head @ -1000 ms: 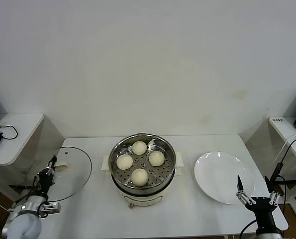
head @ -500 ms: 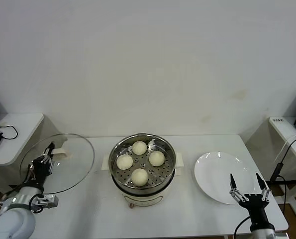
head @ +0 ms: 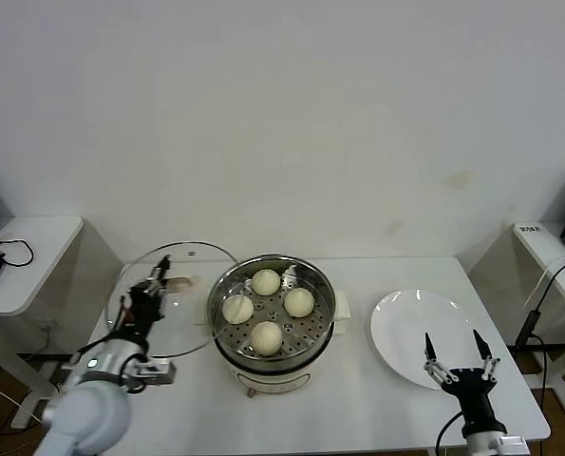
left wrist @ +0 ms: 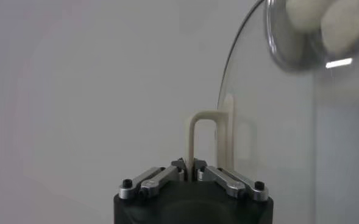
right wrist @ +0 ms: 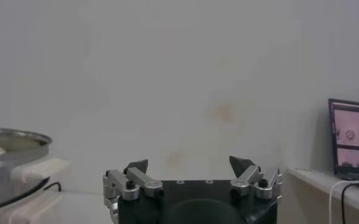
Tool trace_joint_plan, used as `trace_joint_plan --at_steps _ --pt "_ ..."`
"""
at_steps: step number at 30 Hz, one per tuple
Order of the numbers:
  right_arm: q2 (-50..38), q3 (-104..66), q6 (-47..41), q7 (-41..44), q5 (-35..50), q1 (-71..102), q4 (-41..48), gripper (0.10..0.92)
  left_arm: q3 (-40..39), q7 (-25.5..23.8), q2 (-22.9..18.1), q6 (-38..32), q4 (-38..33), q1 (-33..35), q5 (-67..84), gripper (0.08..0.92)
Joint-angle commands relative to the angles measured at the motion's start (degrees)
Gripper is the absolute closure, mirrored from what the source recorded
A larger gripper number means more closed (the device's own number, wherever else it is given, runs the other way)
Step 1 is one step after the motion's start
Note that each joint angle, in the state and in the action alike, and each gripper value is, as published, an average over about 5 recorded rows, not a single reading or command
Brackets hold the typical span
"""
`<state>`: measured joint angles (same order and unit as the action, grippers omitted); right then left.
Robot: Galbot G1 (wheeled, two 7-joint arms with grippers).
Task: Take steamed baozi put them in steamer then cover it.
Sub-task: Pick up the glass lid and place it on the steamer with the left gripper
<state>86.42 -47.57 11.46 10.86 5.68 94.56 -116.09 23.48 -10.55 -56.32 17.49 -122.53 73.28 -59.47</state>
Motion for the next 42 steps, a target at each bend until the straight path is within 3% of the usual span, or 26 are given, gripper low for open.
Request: trace_joint_plan --at_steps 1,9,16,29,42 --pt "0.7 3.9 0.1 -0.3 -5.2 -1.3 2.1 0.203 -13.3 -4.7 -10.0 5.0 1.5 -8.1 -11.2 0.856" --pt "0.5 4.7 0.2 -0.2 -5.9 -1.3 2.8 0.203 -14.8 -5.2 -21.1 4.2 5.1 -9.3 -22.4 0.856" --pt "0.4 5.6 0.2 -0.2 -6.7 -2.0 3.9 0.203 -17.9 -6.7 -26.0 4.3 8.9 -11.0 -27.8 0.856" --pt "0.1 6.0 0.4 -0.1 -6.5 -2.5 4.7 0.203 -19.5 -6.7 -29.6 4.1 13.4 -10.8 -31.8 0.856" --pt "0.0 6.4 0.6 0.0 -6.4 -2.4 4.8 0.203 -18.9 -6.6 -30.0 3.4 13.4 -8.7 -33.5 0.856"
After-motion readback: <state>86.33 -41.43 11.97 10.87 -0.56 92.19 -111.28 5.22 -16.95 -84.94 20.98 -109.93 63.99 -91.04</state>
